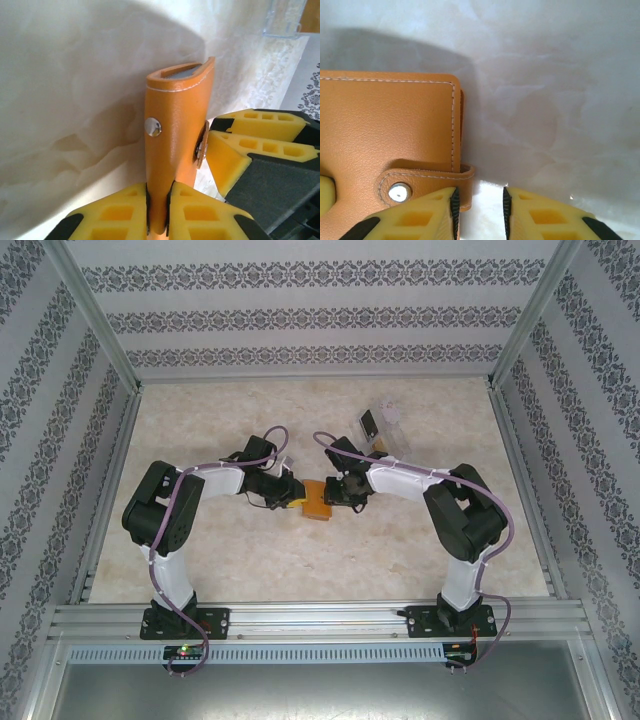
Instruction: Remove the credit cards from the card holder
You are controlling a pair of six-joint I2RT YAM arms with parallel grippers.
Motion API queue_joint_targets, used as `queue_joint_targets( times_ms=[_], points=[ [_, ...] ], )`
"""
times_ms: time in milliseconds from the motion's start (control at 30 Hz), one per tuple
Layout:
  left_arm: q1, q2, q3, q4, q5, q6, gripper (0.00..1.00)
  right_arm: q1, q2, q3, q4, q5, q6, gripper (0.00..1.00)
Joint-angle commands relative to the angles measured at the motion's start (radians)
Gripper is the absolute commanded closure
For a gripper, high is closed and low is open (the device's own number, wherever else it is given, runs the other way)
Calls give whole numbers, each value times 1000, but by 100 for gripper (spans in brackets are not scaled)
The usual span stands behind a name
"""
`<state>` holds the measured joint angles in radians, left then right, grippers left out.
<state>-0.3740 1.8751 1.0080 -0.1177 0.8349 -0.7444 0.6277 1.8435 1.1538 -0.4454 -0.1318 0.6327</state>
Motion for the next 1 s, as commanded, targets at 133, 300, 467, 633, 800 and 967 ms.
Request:
queue_joint_targets(
  times_ms=[133,300,467,633,800,967],
  points=[
    [-13,-5,23,-21,-12,21,93,21,-62,11,35,-28,-16,50],
    [-14,-5,26,-22,-10,20,96,36,-6,52,19,-15,-5,51],
    [-13,-5,29,-25,-11,22,98,37,31,75,11,-6,2,53],
    [-13,-2,29,-17,-7,11,99,39,55,92,-20,16,4,53],
    [-13,-3,30,-20,-10,8,99,44,69,95,-51,63,5,52],
    [-14,-14,30,-65,-67,18,100,49,64,97,-82,124,5,53]
  ],
)
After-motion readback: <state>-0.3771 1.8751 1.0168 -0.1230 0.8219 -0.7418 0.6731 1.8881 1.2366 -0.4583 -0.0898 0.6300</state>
